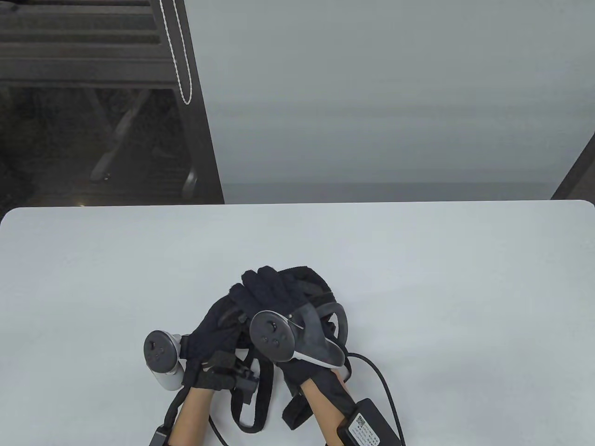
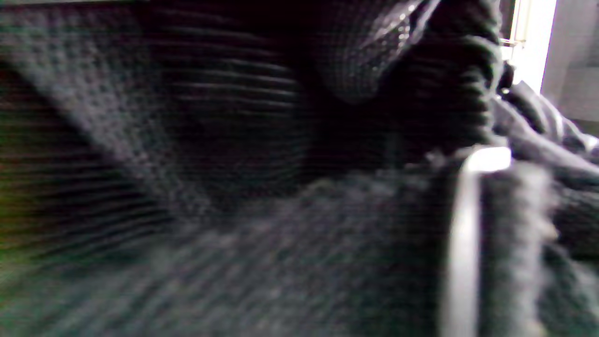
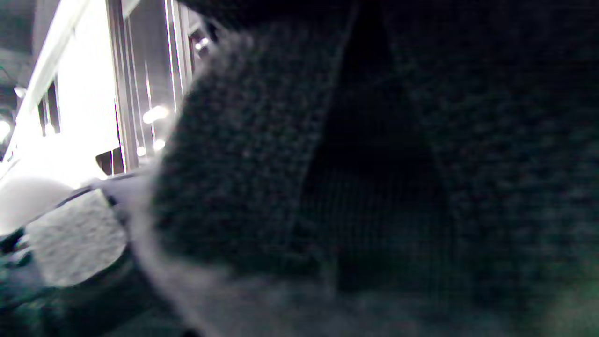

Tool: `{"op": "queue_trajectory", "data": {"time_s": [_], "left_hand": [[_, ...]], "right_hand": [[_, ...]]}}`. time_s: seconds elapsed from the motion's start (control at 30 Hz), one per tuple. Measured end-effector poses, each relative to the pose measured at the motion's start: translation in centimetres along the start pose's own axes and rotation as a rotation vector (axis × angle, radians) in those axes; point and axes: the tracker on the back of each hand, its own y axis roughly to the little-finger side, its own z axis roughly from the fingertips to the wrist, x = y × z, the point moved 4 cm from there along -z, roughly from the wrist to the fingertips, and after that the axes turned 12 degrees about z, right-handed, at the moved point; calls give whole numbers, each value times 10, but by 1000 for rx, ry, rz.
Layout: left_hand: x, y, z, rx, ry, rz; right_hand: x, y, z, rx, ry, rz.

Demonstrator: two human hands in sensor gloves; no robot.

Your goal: Put stationery box into the backpack's main compartment

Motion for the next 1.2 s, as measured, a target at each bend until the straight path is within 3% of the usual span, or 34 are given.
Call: {"op": "queue_trajectory", "data": {"time_s": [0.1, 0.27, 0.5, 0.77, 1.0, 1.2], "left_hand": [[-2, -2, 0, 0, 22, -14], [-2, -1, 0, -15, 32, -15], [-4, -1, -2, -51, 111, -10], [-15, -9, -3, -67, 179, -57], [-8, -22, -6, -97, 189, 59], [-3, -24, -7, -92, 180, 98]], "right_hand": [[-3, 6, 4, 13, 85, -27], [-16, 19, 10, 15, 134, -160], [-39, 57, 19, 84, 222, -450], [-52, 99, 38, 204, 341, -564], [-53, 149, 55, 320, 424, -643], [-29, 177, 67, 394, 390, -612]]}}
